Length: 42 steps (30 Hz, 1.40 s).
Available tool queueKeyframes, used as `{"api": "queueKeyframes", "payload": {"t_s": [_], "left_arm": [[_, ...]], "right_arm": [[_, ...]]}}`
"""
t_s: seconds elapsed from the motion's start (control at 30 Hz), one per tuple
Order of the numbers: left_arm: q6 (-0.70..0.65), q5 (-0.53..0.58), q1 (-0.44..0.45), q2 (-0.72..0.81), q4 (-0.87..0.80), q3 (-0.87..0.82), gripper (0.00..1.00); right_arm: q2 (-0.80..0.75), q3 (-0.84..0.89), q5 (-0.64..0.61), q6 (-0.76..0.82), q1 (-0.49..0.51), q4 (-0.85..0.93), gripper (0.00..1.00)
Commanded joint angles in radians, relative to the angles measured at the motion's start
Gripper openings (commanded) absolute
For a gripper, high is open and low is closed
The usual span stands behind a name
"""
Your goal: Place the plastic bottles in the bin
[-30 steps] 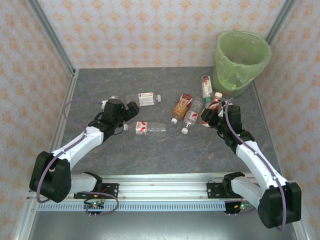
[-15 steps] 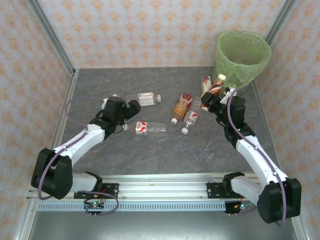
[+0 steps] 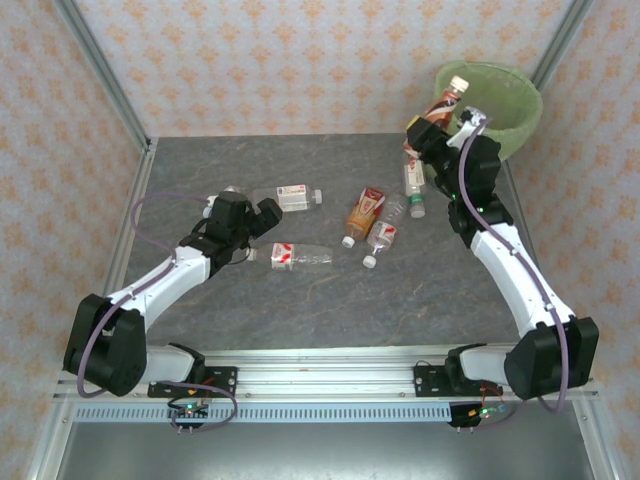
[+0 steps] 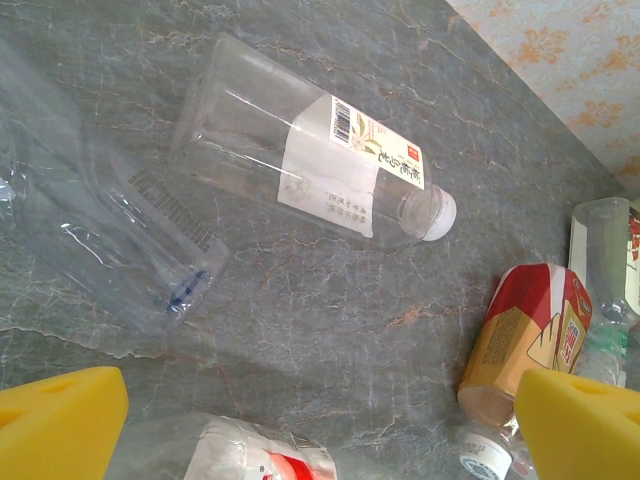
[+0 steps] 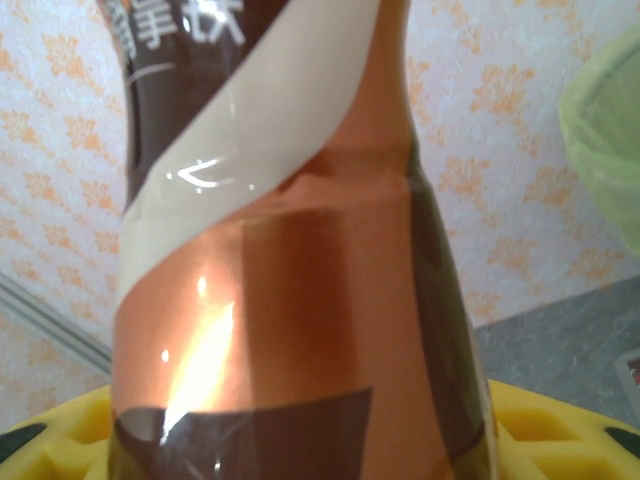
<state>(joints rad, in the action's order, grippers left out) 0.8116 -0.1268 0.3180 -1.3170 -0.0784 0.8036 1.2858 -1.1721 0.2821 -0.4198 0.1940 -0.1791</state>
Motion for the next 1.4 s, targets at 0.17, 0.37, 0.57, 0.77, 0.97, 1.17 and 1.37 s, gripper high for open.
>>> {"api": "queueKeyframes", "payload": {"t_s": [0.17,0.37,0.57,0.77,0.97,1.17,1.37], "left_arm": [[-0.01,0.038,-0.005,0.067,-0.051,-0.001,1.0],[-0.005,0.039,-0.007,0.07,-0.05,-0.003,1.0],[0.004,0.039,-0.005,0.077,-0.05,-0.003,1.0],[0.012,0.054,-0.005,0.109,-0.059,-0.028,1.0],[0.014,0.072,-0.005,0.15,-0.076,-0.05,1.0],[0.007,0.111,-0.007,0.197,-0.104,-0.07,1.0],[0.015,0.124,-0.006,0.216,-0.113,-0.081,1.0]], "right_arm": [[0.066,-0.181,-0.079,0.136,-0.023,0.151,0.48],[0.143,-0.324,-0.082,0.214,-0.116,0.284,0.48],[0.234,-0.485,-0.116,0.339,-0.173,0.406,0.48],[0.333,-0.648,-0.215,0.432,-0.22,0.52,0.49],[0.439,-0.742,-0.319,0.502,-0.246,0.605,0.49],[0.508,-0.788,-0.35,0.524,-0.269,0.629,0.49],[0.577,-0.833,-0.454,0.582,-0.277,0.625,0.49]]}}
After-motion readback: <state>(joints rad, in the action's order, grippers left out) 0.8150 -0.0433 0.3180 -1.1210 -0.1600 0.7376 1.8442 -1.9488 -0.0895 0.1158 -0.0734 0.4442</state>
